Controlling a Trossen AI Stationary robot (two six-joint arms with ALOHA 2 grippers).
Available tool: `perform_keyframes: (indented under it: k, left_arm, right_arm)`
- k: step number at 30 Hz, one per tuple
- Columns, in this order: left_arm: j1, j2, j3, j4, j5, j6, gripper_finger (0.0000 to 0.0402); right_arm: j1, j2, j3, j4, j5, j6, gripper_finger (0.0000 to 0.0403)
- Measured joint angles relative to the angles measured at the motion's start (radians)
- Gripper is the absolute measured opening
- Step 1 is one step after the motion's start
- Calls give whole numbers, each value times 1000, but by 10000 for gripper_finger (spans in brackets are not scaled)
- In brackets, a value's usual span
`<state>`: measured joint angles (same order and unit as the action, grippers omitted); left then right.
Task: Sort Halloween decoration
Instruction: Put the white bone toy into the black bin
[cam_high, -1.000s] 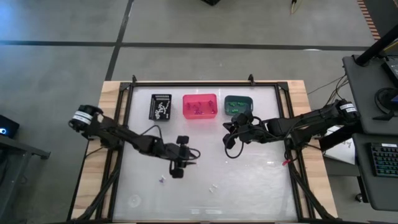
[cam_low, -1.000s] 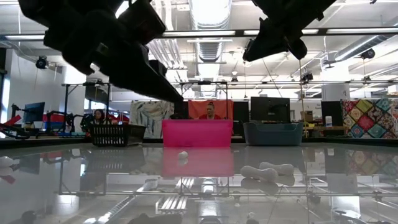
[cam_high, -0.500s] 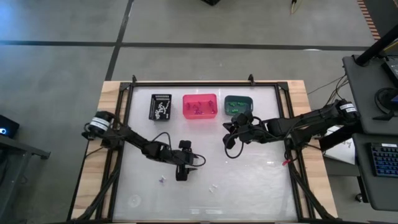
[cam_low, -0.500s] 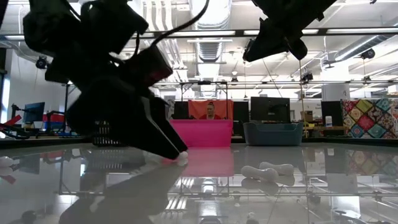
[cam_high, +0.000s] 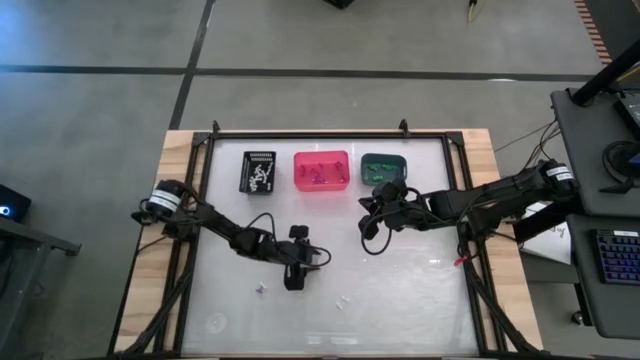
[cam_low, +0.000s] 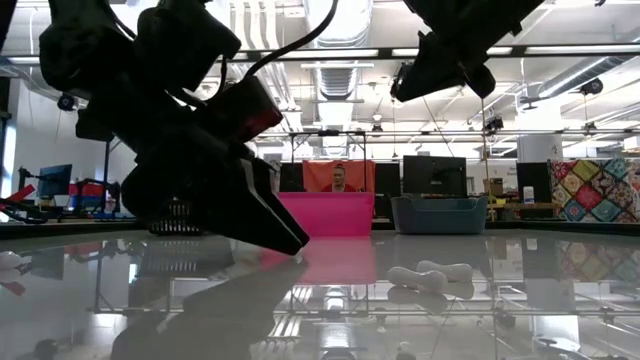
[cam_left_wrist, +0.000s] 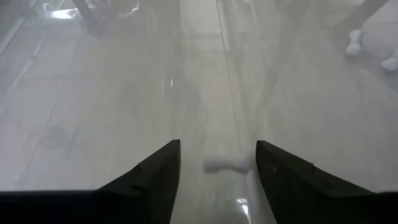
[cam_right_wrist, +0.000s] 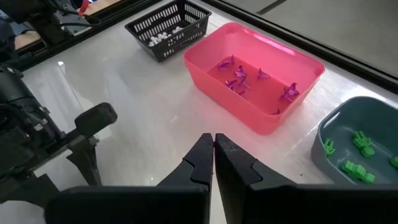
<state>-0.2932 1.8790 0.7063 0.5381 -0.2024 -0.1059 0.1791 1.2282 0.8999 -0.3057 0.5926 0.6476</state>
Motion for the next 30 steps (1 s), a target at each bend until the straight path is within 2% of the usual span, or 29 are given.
perform_keyframes:
  k: [14, 24, 30]
  left_arm:
    - [0, 0, 0, -18, 3, 0, 110]
    - [0, -6, -2, -18, 3, 0, 95]
    - [1, -81, -2, -85, 2, 0, 95]
  right_arm:
    - [0, 0, -23, 1, 0, 36, 9]
    - [0, 0, -23, 1, 1, 35, 9]
    - [0, 0, -23, 1, 0, 35, 9]
